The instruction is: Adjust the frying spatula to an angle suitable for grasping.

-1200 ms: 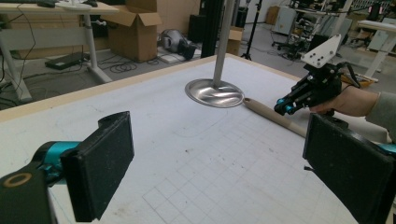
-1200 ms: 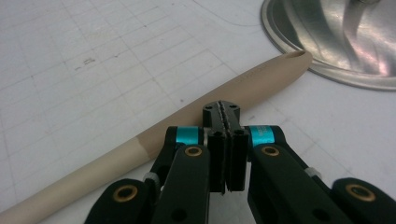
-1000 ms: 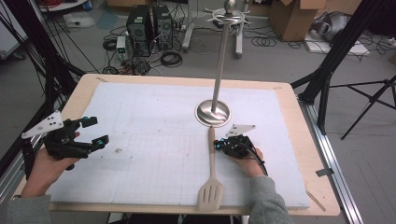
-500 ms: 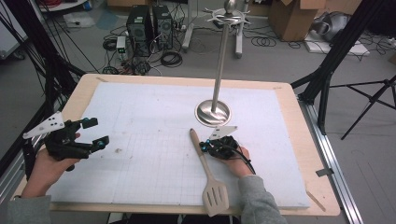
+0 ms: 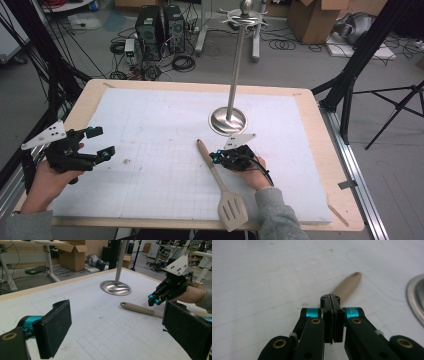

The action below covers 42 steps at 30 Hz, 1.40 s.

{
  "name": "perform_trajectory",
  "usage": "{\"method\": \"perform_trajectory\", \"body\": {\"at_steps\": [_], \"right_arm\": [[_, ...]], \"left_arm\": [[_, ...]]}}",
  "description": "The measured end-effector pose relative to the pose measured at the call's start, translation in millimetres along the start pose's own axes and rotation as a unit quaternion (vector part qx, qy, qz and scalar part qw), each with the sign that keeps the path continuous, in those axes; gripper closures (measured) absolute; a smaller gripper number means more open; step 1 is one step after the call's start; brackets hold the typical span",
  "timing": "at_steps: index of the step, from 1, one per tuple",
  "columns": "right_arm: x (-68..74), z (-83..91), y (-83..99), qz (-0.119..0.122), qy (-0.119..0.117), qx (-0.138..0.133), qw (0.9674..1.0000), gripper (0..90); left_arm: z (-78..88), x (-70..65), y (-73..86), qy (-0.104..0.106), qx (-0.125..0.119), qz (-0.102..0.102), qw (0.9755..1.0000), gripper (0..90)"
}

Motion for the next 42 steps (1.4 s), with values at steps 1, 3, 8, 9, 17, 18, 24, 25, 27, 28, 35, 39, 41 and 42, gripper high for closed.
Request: {"method": "perform_trajectory", "body": {"at_steps": [1, 3, 8, 9, 17, 18, 24, 25, 27, 28, 35, 39, 41, 42], "right_arm": [[4.0, 0.8, -0.9, 0.006, -0.004, 0.004, 1.0, 89.9], [12.5, 1.5, -1.2, 0.02, -0.022, 0.017, 0.9994, 89.9], [33.8, -2.3, 2.2, 0.058, -0.063, 0.06, 0.9946, 89.9], [37.7, -2.3, 2.3, 0.058, -0.075, 0.062, 0.9936, 89.9], [56.4, -8.7, 13.4, 0.081, -0.116, 0.125, 0.9821, 89.9], [56.6, -9.9, 15.3, 0.086, -0.11, 0.132, 0.9814, 89.9], [56.1, -8.0, 15.8, 0.088, -0.101, 0.14, 0.9811, 90.0], [55.3, -6.8, 16.4, 0.083, -0.1, 0.142, 0.9813, 90.0], [51.8, -4.4, 18.0, 0.079, -0.096, 0.14, 0.9824, 90.0], [50.7, -2.6, 19.4, 0.07, -0.098, 0.14, 0.9828, 90.0], [41.4, 10.9, 24.4, 0.064, -0.087, 0.124, 0.9864, 90.0], [37.0, 16.6, 28.5, 0.062, -0.088, 0.12, 0.9869, 90.0], [35.7, 18.7, 29.9, 0.062, -0.088, 0.121, 0.9868, 90.0], [34.6, 19.9, 30.6, 0.063, -0.087, 0.121, 0.9868, 90.0]], "left_arm": [[0.3, -0.3, -0.2, 0.0, -0.001, 0.001, 1.0, 9.2], [0.4, -1.2, -0.4, 0.002, -0.001, 0.0, 1.0, 9.3], [-0.9, -1.7, -0.9, 0.003, 0.0, -0.001, 1.0, 9.3], [-1.0, -1.4, -1.0, 0.003, 0.001, -0.002, 1.0, 9.3], [-1.4, -0.9, -1.6, 0.004, -0.001, 0.0, 1.0, 9.3], [-1.5, -1.0, -1.7, 0.004, -0.002, 0.001, 1.0, 9.2], [-0.7, 0.1, -1.5, 0.004, -0.001, 0.003, 1.0, 9.2], [-0.5, 0.4, -1.4, 0.003, -0.002, 0.003, 1.0, 9.3], [-0.2, 0.4, -1.5, 0.003, -0.002, 0.003, 1.0, 9.2], [-0.3, 0.3, -1.5, 0.003, -0.001, 0.002, 1.0, 9.2], [-1.4, 0.1, 0.1, 0.004, 0.003, 0.004, 1.0, 9.2], [-1.0, 0.1, -0.1, 0.005, 0.003, 0.003, 1.0, 9.2], [-0.1, 0.2, -0.7, 0.005, 0.001, 0.005, 1.0, 9.2], [0.6, 0.7, -1.0, 0.005, 0.001, 0.004, 1.0, 9.2]]}}
Point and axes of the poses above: each handheld gripper's, and its own axes: z roughly backward along the jaws, y roughly out of its underside, x roughly to its left, the point moved 6 cm from there along -z, roughly forward along the jaws, and after that the axes turned 5 degrees about -y, right-handed, at the moved point
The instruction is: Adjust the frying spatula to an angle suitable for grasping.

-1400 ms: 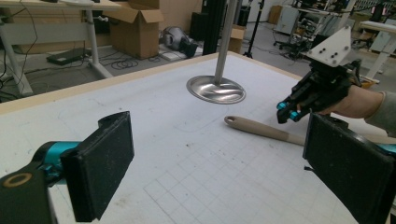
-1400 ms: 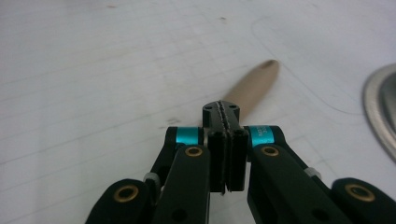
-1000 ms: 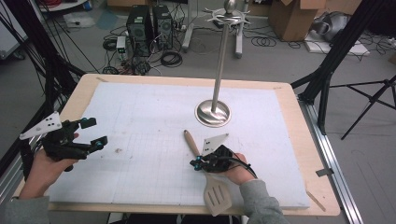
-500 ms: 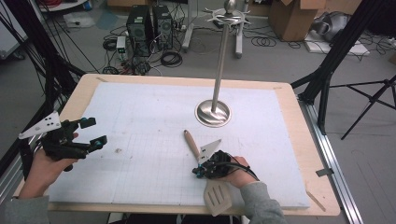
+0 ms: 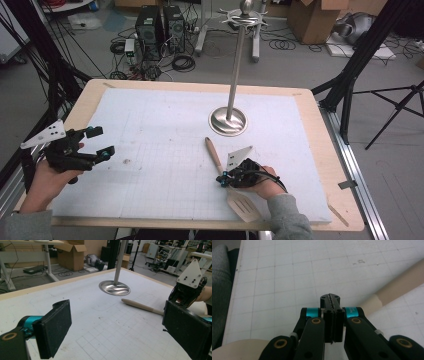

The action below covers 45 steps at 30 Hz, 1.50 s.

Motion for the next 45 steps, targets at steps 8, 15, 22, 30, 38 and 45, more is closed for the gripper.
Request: {"method": "perform_trajectory", "body": {"at_steps": [8, 15, 22, 30, 38, 45], "right_arm": [[-7.3, 12.3, 13.3, -0.003, 0.006, -0.003, 1.0, 90.0], [-9.4, 14.4, 16.6, -0.003, 0.012, 0.0, 0.9999, 90.0], [-18.5, 21.8, -3.2, -0.029, 0.034, -0.064, 0.997, 90.0], [-44.9, 18.4, -13.4, -0.054, 0.119, -0.067, 0.9891, 90.0], [-64.1, 25.4, 4.8, -0.098, 0.154, -0.055, 0.9817, 90.0], [-70.1, 16.4, 9.1, -0.104, 0.146, -0.048, 0.9827, 89.9]], "left_arm": [[1.7, 0.5, -0.8, 0.001, -0.003, 0.003, 1.0, 9.3], [3.4, 1.0, -2.1, -0.001, -0.006, 0.004, 1.0, 9.2], [2.2, 1.7, -1.4, -0.001, -0.005, 0.006, 1.0, 9.3], [2.1, 1.6, 1.8, -0.002, 0.001, 0.005, 1.0, 9.2], [5.4, 2.3, 4.9, -0.007, 0.005, 0.008, 0.9999, 9.2], [8.5, 2.7, 6.6, -0.012, 0.007, 0.008, 0.9999, 9.3]]}}
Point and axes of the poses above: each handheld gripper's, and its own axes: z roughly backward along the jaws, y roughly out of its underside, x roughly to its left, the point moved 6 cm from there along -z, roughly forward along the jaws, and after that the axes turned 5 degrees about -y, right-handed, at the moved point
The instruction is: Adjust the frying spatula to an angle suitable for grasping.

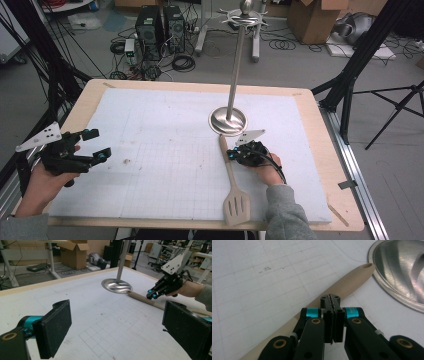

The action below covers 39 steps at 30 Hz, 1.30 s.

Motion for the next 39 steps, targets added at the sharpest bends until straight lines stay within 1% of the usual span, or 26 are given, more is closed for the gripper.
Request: {"method": "perform_trajectory", "body": {"at_steps": [3, 5, 10, 13, 17, 19, 20, 24, 25, 27, 29, 31, 33, 36, 38, 39], "right_arm": [[0.3, -4.2, -1.9, -0.001, -0.009, -0.013, 0.9999, 89.9], [0.4, -7.4, -3.3, -0.005, -0.02, -0.022, 0.9995, 90.0], [4.1, -17.7, -9.2, -0.002, -0.048, -0.044, 0.9978, 90.0], [10.4, -24.3, -14.9, 0.012, -0.069, -0.047, 0.9964, 90.0], [24.2, -33.2, -24.8, 0.052, -0.098, -0.033, 0.9933, 90.0], [28.5, -35.6, -28.5, 0.073, -0.098, -0.024, 0.9922, 90.0], [28.4, -36.0, -29.3, 0.08, -0.096, -0.023, 0.9919, 90.0], [28.8, -33.0, -28.3, 0.081, -0.101, -0.02, 0.9914, 90.0], [29.6, -29.5, -29.6, 0.077, -0.102, -0.024, 0.9915, 90.0], [34.6, -20.9, -32.4, 0.081, -0.109, -0.031, 0.9903, 90.0], [43.6, -13.5, -32.3, 0.088, -0.119, -0.02, 0.9887, 90.0], [55.3, -9.2, -29.7, 0.106, -0.133, -0.01, 0.9853, 90.0], [64.9, -8.4, -25.3, 0.116, -0.145, 0.002, 0.9826, 90.0], [75.8, -11.0, -15.8, 0.128, -0.159, 0.042, 0.9779, 90.0], [80.4, -13.1, -10.6, 0.135, -0.167, 0.062, 0.9747, 90.0], [81.9, -13.3, -8.5, 0.137, -0.166, 0.071, 0.9741, 90.0]], "left_arm": [[0.2, -0.3, 1.6, -0.001, 0.003, 0.001, 1.0, 9.3], [0.2, -0.7, 2.3, -0.002, 0.004, 0.0, 1.0, 9.3], [1.1, -0.2, 3.6, -0.004, 0.006, 0.001, 1.0, 9.2], [2.3, 0.7, 4.4, -0.007, 0.006, 0.002, 1.0, 9.2], [3.5, 1.1, 5.6, -0.009, 0.008, 0.002, 0.9999, 9.3], [3.3, 0.7, 6.1, -0.008, 0.008, 0.002, 0.9999, 9.2], [3.0, 0.3, 6.5, -0.008, 0.009, 0.002, 0.9999, 9.3], [1.5, -0.6, 7.4, -0.005, 0.013, 0.0, 0.9999, 9.3], [1.5, -0.5, 7.1, -0.005, 0.012, 0.0, 0.9999, 9.3], [1.8, -0.5, 5.9, -0.005, 0.01, 0.0, 0.9999, 9.3], [2.3, -0.3, 4.4, -0.004, 0.007, 0.0, 1.0, 9.2], [2.5, -0.5, 2.8, -0.003, 0.004, 0.0, 1.0, 9.2], [1.9, -1.0, 1.9, -0.002, 0.003, -0.001, 1.0, 9.2], [0.1, -1.8, 0.7, 0.002, 0.004, -0.003, 1.0, 9.2], [-1.0, -1.6, -0.1, 0.002, 0.003, -0.004, 1.0, 9.2], [-1.5, -1.3, -0.3, 0.003, 0.003, -0.004, 1.0, 9.2]]}}
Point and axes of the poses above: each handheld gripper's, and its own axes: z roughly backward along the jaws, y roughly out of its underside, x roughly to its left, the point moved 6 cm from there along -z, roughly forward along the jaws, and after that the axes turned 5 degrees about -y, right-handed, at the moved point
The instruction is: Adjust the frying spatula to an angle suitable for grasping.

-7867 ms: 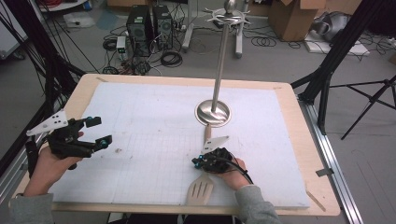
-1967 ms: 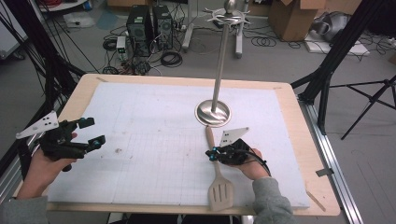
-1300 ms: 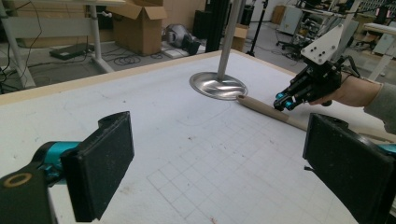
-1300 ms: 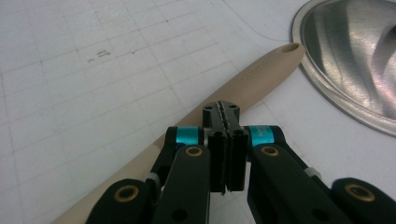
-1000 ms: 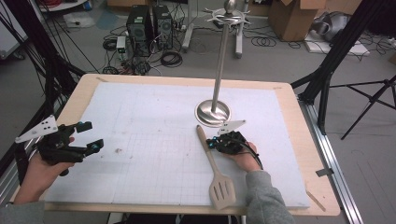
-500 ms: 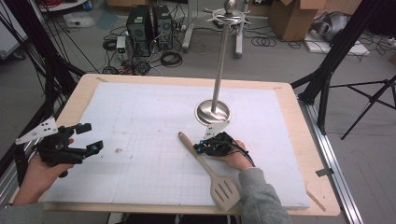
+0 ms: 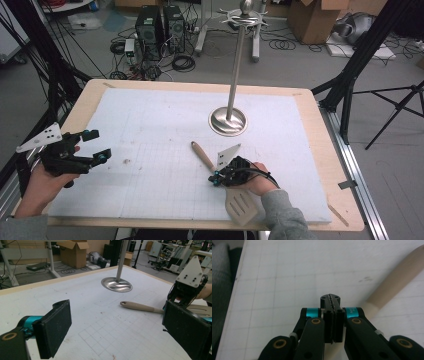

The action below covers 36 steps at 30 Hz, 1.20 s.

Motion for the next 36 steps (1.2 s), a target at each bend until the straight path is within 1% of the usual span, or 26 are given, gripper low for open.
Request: {"method": "perform_trajectory", "body": {"at_steps": [1, 2, 4, 6, 8, 10, 13, 19, 21, 25, 27, 29, 32, 33, 34, 35, 36], "right_arm": [[0.6, 0.6, 0.1, -0.003, -0.001, -0.003, 1.0, 90.0], [1.7, 1.7, 1.3, -0.006, -0.002, 0.002, 1.0, 90.0], [2.6, 4.2, 4.6, -0.012, 0.002, 0.008, 0.9999, 90.0], [2.6, 7.7, 8.0, -0.011, 0.007, 0.01, 0.9999, 90.0], [1.8, 11.4, 9.9, -0.007, 0.022, 0.014, 0.9996, 90.0], [1.4, 14.9, 11.0, -0.007, 0.029, 0.009, 0.9995, 90.0], [0.6, 17.5, 14.3, -0.006, 0.029, 0.008, 0.9995, 90.0], [-1.3, 22.7, 20.8, 0.002, 0.019, 0.008, 0.9998, 90.0], [-2.6, 26.1, 24.7, 0.006, 0.019, 0.009, 0.9998, 90.0], [-7.3, 36.7, 37.3, 0.0, 0.021, 0.004, 0.9998, 90.0], [-9.9, 42.7, 44.8, -0.012, 0.024, -0.001, 0.9996, 90.0], [-11.7, 46.7, 50.3, -0.024, 0.022, -0.009, 0.9994, 90.0], [-13.2, 47.3, 49.2, -0.041, 0.022, -0.01, 0.9989, 90.0], [-13.8, 48.1, 47.5, -0.051, 0.02, -0.02, 0.9983, 90.0], [-16.0, 50.5, 44.0, -0.06, 0.023, -0.041, 0.9971, 90.0], [-19.8, 54.5, 39.7, -0.074, 0.031, -0.068, 0.9945, 90.0], [-24.2, 58.7, 36.3, -0.088, 0.042, -0.088, 0.9913, 90.0]], "left_arm": [[-0.6, 0.5, -0.1, 0.0, -0.001, 0.0, 1.0, 9.2], [-1.3, 0.6, 0.0, 0.0, -0.001, 0.003, 1.0, 9.2], [-2.2, 1.1, 0.6, 0.001, 0.001, 0.002, 1.0, 9.2], [-2.8, 0.7, 0.7, 0.002, 0.001, 0.002, 1.0, 9.2], [-3.0, 0.0, 0.6, 0.002, 0.001, 0.0, 1.0, 9.2], [-3.0, -0.8, 0.4, 0.003, 0.0, 0.001, 1.0, 9.2], [-2.8, -0.9, 0.5, 0.003, 0.0, 0.002, 1.0, 9.2], [-0.9, 1.4, 1.7, 0.0, 0.001, 0.003, 1.0, 9.2], [0.0, 1.6, 1.8, -0.001, 0.0, 0.004, 1.0, 9.2], [1.5, 1.1, 1.2, -0.001, -0.002, 0.003, 1.0, 9.2], [2.5, 1.1, 1.0, -0.001, -0.003, 0.004, 1.0, 9.2], [2.8, 1.8, 1.2, -0.002, -0.003, 0.004, 1.0, 9.3], [2.5, 2.4, 1.7, -0.004, -0.002, 0.005, 1.0, 9.2], [2.3, 2.4, 1.7, -0.004, -0.002, 0.005, 1.0, 9.3], [2.0, 2.3, 1.8, -0.003, -0.002, 0.005, 1.0, 9.2], [1.6, 2.2, 2.1, -0.003, -0.001, 0.005, 1.0, 9.3], [1.0, 2.2, 2.6, -0.003, 0.0, 0.006, 1.0, 9.3]]}}
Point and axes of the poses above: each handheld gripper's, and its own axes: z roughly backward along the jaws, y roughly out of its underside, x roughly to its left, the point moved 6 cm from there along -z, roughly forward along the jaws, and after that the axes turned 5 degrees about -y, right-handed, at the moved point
